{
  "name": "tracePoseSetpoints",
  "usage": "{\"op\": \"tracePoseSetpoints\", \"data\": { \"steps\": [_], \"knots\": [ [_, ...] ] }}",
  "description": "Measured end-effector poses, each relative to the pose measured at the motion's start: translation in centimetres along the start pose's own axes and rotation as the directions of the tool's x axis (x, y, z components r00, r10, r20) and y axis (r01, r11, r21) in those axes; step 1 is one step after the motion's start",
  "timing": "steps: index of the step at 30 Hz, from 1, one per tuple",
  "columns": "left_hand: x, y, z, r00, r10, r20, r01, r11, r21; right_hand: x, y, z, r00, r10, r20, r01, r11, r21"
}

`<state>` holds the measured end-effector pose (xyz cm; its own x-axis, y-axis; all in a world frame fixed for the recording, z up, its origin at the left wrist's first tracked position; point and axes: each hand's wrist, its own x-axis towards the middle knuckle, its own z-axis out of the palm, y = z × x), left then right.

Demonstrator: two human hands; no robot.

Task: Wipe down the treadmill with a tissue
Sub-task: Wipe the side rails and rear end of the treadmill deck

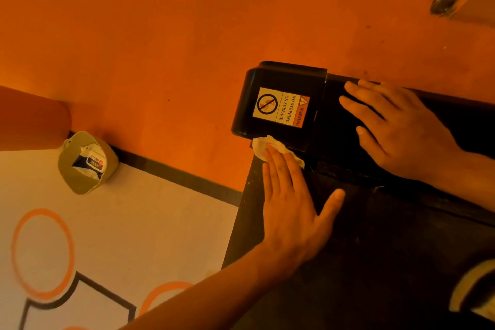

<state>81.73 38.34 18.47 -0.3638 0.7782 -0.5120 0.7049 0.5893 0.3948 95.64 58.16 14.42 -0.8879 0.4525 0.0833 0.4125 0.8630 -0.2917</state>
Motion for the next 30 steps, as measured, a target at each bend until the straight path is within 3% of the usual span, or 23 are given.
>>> {"op": "tracePoseSetpoints", "data": {
  "steps": [3, 6, 8, 13, 18, 25, 30],
  "knots": [
    [0.1, 0.7, 0.3, 0.999, -0.028, 0.024, 0.028, 1.0, -0.006, 0.0, 0.0, -0.1, 1.0, 0.004, 0.004, -0.004, 1.0, 0.002],
    [2.0, 0.8, -0.6, 0.977, -0.213, 0.005, 0.21, 0.959, -0.19, 0.0, 0.1, -0.2, 1.0, 0.005, 0.006, -0.005, 1.0, -0.005],
    [2.5, 0.5, -1.0, 0.965, -0.264, 0.0, 0.255, 0.932, -0.259, 0.0, 0.1, -0.1, 1.0, 0.007, 0.012, -0.007, 1.0, -0.007],
    [-0.1, 2.1, -0.2, 0.996, -0.077, 0.041, 0.082, 0.99, -0.112, 0.0, 0.0, -0.3, 1.0, 0.003, 0.004, -0.003, 1.0, -0.004],
    [3.4, 0.5, -1.2, 0.948, -0.312, -0.057, 0.274, 0.896, -0.35, -0.1, 0.1, 0.0, 1.0, 0.0, 0.001, 0.0, 1.0, -0.004],
    [1.2, -1.7, -0.2, 0.986, -0.051, -0.158, 0.019, 0.98, -0.197, 0.0, 0.1, 0.0, 1.0, 0.0, -0.008, 0.0, 1.0, -0.002],
    [5.6, -2.3, -2.2, 0.949, -0.01, -0.316, -0.017, 0.996, -0.085, 0.0, 0.3, 0.0, 1.0, 0.0, 0.009, 0.0, 1.0, 0.001]
  ]
}}
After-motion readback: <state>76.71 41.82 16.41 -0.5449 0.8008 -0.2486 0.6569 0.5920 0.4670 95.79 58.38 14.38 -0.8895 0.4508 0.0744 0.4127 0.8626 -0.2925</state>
